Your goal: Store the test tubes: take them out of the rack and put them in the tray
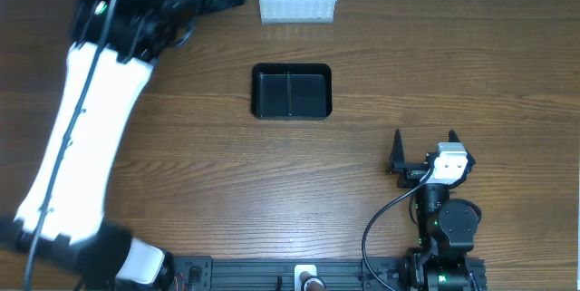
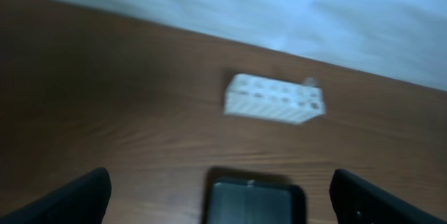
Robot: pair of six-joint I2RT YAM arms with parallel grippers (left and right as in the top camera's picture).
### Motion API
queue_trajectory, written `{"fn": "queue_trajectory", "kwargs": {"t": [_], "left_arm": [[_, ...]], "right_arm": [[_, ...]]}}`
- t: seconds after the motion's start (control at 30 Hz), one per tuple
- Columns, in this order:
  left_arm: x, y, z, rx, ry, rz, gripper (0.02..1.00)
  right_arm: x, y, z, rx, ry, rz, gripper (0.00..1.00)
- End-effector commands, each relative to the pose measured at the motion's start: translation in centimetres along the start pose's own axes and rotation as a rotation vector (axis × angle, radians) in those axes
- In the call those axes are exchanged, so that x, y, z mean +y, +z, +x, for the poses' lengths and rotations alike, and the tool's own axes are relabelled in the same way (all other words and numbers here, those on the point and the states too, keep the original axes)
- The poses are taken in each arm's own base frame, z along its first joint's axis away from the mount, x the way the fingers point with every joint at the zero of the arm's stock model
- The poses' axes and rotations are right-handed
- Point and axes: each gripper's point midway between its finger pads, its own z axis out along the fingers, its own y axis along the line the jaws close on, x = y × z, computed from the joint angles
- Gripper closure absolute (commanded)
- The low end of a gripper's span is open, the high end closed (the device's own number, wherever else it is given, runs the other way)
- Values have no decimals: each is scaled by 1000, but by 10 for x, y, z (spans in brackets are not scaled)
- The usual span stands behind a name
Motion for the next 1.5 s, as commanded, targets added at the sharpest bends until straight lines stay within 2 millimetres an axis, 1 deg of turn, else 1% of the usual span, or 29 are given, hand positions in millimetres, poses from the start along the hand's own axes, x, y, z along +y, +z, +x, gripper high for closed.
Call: {"fn": "queue_trajectory", "kwargs": {"t": [0.03, 0.07, 0.13, 0.3, 0.5, 0.63, 0.77, 0.9, 1.1, 1.23, 1.37, 1.5], "left_arm": [[58, -27, 15, -43, -58, -83, 20], [67, -31, 24, -30, -67, -96, 23], [80, -38, 38, -16, -87, -91, 20], [106, -51, 43, -126, -103, -99, 20], [126, -55, 49, -291, -58, -87, 23], [144, -60, 58, -415, -85, -86, 20], [159, -69, 72, -555, -103, -76, 20], [166, -74, 88, -681, -107, -47, 20], [163, -86, 111, -877, -79, 68, 23], [168, -96, 124, -1000, -78, 95, 18], [171, -98, 135, -1036, -76, 103, 20], [174, -89, 146, -1025, -76, 100, 20]], "right_arm": [[2, 0, 2, 2, -8, -10, 9], [2, 0, 2, 2, -8, -10, 9], [2, 0, 2, 2, -8, -10, 7], [2, 0, 2, 2, -8, -10, 7], [2, 0, 2, 2, -8, -10, 7], [2, 0, 2, 2, -8, -10, 9], [2, 0, 2, 2, -8, -10, 9], [2, 0, 2, 2, -8, -10, 7], [2, 0, 2, 2, -8, -10, 7], [2, 0, 2, 2, -8, -10, 9], [2, 0, 2, 2, -8, -10, 7], [2, 0, 2, 2, -8, -10, 7]]}}
